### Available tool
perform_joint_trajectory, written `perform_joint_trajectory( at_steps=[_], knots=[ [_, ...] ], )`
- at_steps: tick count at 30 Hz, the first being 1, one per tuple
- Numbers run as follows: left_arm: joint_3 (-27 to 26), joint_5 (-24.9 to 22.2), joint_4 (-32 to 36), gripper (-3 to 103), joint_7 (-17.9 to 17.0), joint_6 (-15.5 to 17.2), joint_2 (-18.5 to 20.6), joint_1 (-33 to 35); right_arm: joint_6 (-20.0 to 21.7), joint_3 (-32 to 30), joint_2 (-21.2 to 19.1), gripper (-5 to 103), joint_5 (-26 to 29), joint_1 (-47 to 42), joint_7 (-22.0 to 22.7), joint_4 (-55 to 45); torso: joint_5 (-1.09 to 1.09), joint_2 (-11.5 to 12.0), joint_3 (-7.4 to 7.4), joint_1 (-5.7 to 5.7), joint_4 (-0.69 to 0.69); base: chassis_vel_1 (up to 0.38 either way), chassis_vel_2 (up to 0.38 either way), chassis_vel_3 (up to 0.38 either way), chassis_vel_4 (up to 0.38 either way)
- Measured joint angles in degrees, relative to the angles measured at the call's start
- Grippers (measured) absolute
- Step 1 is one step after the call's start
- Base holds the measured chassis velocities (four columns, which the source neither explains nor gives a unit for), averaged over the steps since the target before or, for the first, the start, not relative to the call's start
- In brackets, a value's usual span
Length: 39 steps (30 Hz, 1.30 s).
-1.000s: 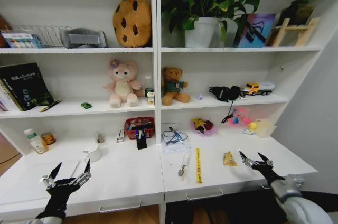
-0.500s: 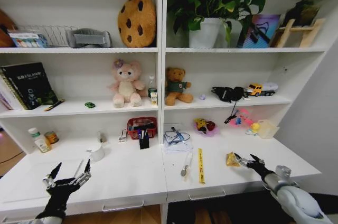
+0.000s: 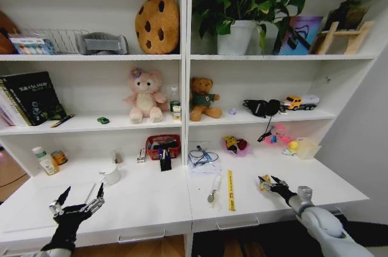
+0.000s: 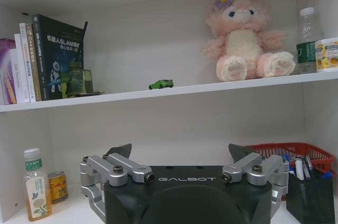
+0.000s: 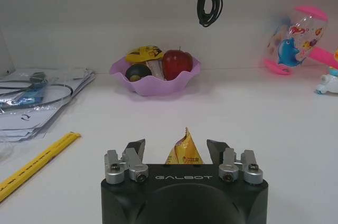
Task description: Organize the objects on the table.
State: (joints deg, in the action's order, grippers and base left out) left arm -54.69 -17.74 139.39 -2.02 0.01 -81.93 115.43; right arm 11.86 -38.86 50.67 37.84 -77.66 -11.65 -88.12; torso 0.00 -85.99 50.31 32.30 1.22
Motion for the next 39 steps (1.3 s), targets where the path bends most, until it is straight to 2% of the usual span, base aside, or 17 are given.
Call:
perform_joint_trajectory(
  at_steps=[1,3,4,6,9,11,12,15,16,18,26,30,33,35,36,38,39],
  knots=[
    [0.0,0.0,0.0,100,0.0,0.0,0.0,0.0,0.0,0.0,0.0,66,0.0,0.0,0.0,0.0,0.0,0.0,0.0,0.0,0.0,0.0,0.0,0.0,0.0],
    [0.0,0.0,0.0,100,0.0,0.0,0.0,0.0,0.0,0.0,-0.1,55,0.3,-0.3,-0.1,0.2,0.0,0.0,0.0,0.0,0.01,0.0,0.0,0.0,0.0],
    [0.0,0.0,0.0,100,0.0,0.0,0.0,0.0,0.0,0.0,-0.1,55,0.3,-0.3,-0.1,0.2,0.0,0.0,0.0,0.0,0.01,0.0,0.0,0.0,0.0],
    [0.0,0.0,0.0,100,0.0,0.0,0.0,0.0,-0.1,-0.1,-0.1,44,0.2,-0.5,-0.1,0.3,0.0,0.0,0.0,0.0,0.01,0.0,0.0,0.0,0.0],
    [0.0,0.0,0.0,100,0.0,0.0,0.0,0.0,-0.4,-0.1,0.2,38,0.0,-0.8,-0.1,0.0,0.0,0.0,0.0,0.0,0.01,0.0,0.0,0.0,0.0],
    [0.0,0.0,0.0,100,0.0,0.0,0.0,0.0,-0.7,-0.2,0.4,28,-0.4,-0.9,0.0,-0.1,0.0,0.0,0.0,0.0,0.0,0.0,0.0,0.0,0.0],
    [0.0,0.0,0.0,100,0.0,0.0,0.0,0.0,-0.7,-0.2,0.4,28,-0.4,-0.9,0.0,-0.1,0.0,0.0,0.0,0.0,0.0,0.0,0.0,0.0,0.0],
    [0.0,0.0,0.0,100,0.0,0.0,0.0,0.0,-1.0,-0.1,0.7,12,-0.7,-1.0,0.9,-0.1,0.0,0.0,0.0,0.0,0.0,0.0,0.0,0.0,0.0],
    [0.0,0.0,0.0,100,0.0,0.0,0.0,0.0,-1.0,-0.1,0.7,12,-0.7,-1.0,0.9,-0.1,0.0,0.0,0.0,0.0,0.0,0.0,0.0,0.0,0.0],
    [0.0,0.0,0.0,100,0.0,0.0,0.0,0.0,-1.1,-0.3,0.6,2,-0.7,-1.1,1.3,-0.3,0.0,0.0,0.0,0.0,0.0,0.0,0.0,0.0,0.0],
    [0.0,0.0,0.0,100,0.0,0.0,0.0,0.0,-0.8,-0.8,-1.5,0,2.2,2.4,2.2,-1.6,0.0,0.0,0.0,0.0,0.01,0.0,0.0,0.0,0.0],
    [0.0,0.0,0.0,100,0.0,0.0,0.0,0.0,-0.6,2.3,-2.8,0,4.0,9.4,2.8,1.2,0.0,0.0,0.0,0.0,0.01,0.0,0.0,0.0,0.0],
    [0.0,0.0,0.0,100,0.0,0.0,0.0,0.0,-1.2,9.5,-4.1,0,6.4,20.2,3.3,7.2,-0.01,0.0,0.0,0.0,-0.03,0.0,0.0,0.0,0.0],
    [0.0,0.0,0.0,100,0.0,0.0,0.0,0.0,-1.3,11.6,-4.2,0,7.0,22.8,3.4,8.8,-0.03,0.0,0.0,0.0,-0.02,0.0,0.0,0.0,0.0],
    [0.0,0.0,0.0,100,0.0,0.0,0.0,0.0,-1.4,14.5,-3.8,0,7.4,26.1,3.5,10.9,-0.01,0.0,0.0,0.0,0.03,0.0,0.0,0.0,0.0],
    [0.0,0.0,0.0,100,0.0,0.0,0.0,0.0,-1.6,16.9,-3.3,0,7.5,29.3,3.6,12.8,0.05,0.0,0.0,0.0,0.04,0.0,0.0,0.0,0.0],
    [0.0,0.0,0.0,100,0.0,0.0,0.0,0.0,-2.4,20.3,-2.3,0,7.2,33.7,3.9,15.9,-0.03,0.0,0.0,0.0,0.0,0.0,0.0,0.0,0.0]
  ],
)
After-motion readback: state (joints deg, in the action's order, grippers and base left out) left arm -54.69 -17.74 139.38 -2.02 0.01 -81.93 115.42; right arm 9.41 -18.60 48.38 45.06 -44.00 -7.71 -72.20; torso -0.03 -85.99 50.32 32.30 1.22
